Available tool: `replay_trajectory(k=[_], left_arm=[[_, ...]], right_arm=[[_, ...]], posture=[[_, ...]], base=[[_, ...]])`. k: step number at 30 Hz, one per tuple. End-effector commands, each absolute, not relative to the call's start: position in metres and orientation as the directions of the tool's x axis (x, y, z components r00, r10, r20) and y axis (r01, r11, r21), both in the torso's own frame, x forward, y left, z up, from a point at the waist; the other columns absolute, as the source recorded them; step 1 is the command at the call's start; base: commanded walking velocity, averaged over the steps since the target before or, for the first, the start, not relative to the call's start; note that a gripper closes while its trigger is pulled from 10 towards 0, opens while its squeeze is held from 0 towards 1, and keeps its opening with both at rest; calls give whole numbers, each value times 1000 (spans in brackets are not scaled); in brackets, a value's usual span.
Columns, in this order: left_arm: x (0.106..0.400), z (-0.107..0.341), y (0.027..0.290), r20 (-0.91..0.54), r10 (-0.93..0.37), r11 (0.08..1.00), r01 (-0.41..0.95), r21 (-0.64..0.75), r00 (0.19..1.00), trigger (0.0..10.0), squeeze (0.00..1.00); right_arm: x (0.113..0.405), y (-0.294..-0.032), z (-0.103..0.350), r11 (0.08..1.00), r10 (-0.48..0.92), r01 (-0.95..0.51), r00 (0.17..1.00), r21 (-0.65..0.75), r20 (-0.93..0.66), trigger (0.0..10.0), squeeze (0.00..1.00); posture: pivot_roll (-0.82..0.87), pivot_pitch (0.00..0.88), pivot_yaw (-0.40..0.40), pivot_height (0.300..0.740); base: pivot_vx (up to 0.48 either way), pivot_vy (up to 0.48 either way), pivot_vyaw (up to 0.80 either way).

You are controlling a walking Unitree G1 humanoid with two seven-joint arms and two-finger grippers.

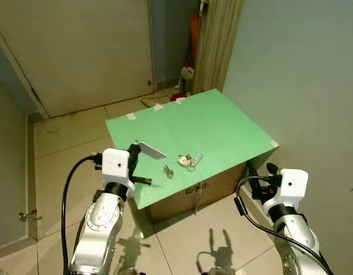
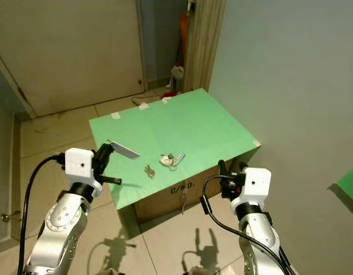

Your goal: Hang keys on a hook

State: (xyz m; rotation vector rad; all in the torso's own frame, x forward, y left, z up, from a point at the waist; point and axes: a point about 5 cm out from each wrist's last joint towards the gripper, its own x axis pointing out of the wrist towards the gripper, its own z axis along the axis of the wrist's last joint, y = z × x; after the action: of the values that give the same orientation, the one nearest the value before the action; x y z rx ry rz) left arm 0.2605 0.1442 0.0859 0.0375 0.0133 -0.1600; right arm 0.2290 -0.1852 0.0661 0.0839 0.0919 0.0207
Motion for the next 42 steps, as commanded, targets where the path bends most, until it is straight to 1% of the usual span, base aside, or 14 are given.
replay_trajectory(k=[1,6,14,21,24,25,40,42], left_arm=[[264,83,140,-28,-183,982,184,42,983,0,0],[263,79,129,-43,-233,970,235,60,972,0,0],[268,74,138,-67,-198,972,204,116,978,0,0],[278,80,137,-51,-214,967,219,132,975,0,0],[283,82,138,-50,-194,969,200,149,980,0,0],[285,83,138,-52,-195,968,200,149,980,10000,0],[297,88,135,-51,-204,968,209,136,978,10000,0],[298,88,134,-51,-205,967,211,142,977,10000,0]], right_arm=[[232,-184,70,998,34,-30,997,60,-66,10000,0],[239,-185,74,999,42,-41,998,28,-56,10000,0],[242,-178,70,997,73,-72,995,25,-73,10000,0],[243,-175,65,996,84,-81,992,34,-90,10000,0],[243,-174,63,996,86,-83,992,35,-94,10000,0],[244,-174,63,996,87,-84,992,36,-94,10000,0],[248,-172,64,996,86,-84,993,27,-81,10000,0],[248,-172,64,996,84,-82,993,26,-79,10000,0]], posture=[[-133,0,10,740],[-147,0,17,740],[-129,0,12,740],[-129,0,18,740],[-129,0,19,740],[-132,0,21,740],[-150,0,38,740],[-150,0,38,740]], base=[[0,0,0],[0,0,0],[0,0,0],[0,0,0],[0,0,0],[0,0,0],[0,0,0],[-266,0,0]])
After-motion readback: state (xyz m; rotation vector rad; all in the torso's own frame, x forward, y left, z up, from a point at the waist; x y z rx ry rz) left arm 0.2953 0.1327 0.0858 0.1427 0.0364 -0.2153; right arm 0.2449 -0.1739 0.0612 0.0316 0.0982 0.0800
